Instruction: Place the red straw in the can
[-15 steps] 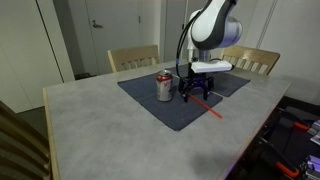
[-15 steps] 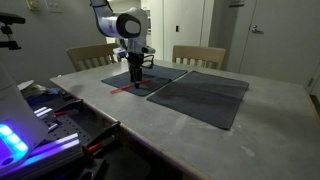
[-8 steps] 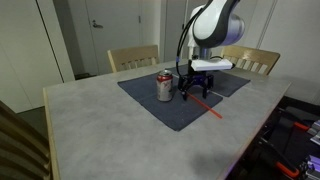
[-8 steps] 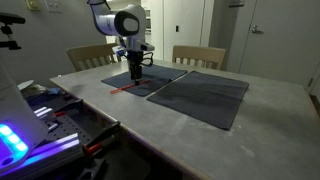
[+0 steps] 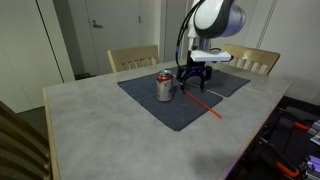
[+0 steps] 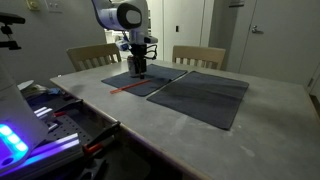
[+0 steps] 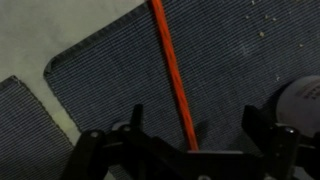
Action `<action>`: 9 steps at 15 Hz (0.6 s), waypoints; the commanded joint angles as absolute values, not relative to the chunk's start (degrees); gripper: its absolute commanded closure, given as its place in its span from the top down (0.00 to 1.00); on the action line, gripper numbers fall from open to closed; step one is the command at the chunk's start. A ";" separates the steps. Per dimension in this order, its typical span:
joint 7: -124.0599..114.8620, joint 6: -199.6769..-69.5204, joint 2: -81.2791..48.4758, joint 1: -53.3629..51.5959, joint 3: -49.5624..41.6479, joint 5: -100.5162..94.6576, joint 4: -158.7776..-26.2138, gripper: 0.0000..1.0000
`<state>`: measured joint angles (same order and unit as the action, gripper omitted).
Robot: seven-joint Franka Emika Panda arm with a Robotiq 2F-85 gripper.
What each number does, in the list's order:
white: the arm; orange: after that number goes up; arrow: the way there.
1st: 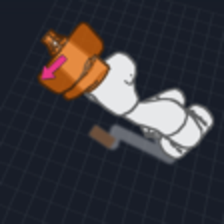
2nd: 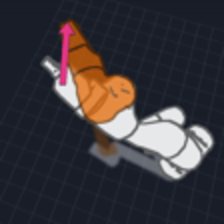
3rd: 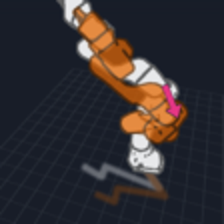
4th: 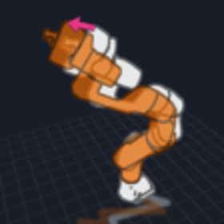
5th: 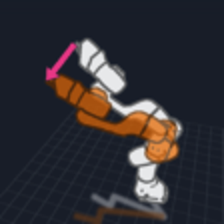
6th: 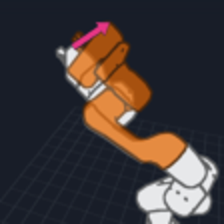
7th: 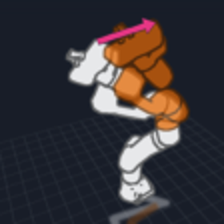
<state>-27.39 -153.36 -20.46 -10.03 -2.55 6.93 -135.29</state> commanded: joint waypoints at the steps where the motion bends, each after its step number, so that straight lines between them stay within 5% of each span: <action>1: -25.89 -151.74 -20.30 -8.91 -2.13 6.76 -134.00 1.00; 9: -21.11 -149.39 -23.41 -6.31 -0.33 9.17 -130.30 1.00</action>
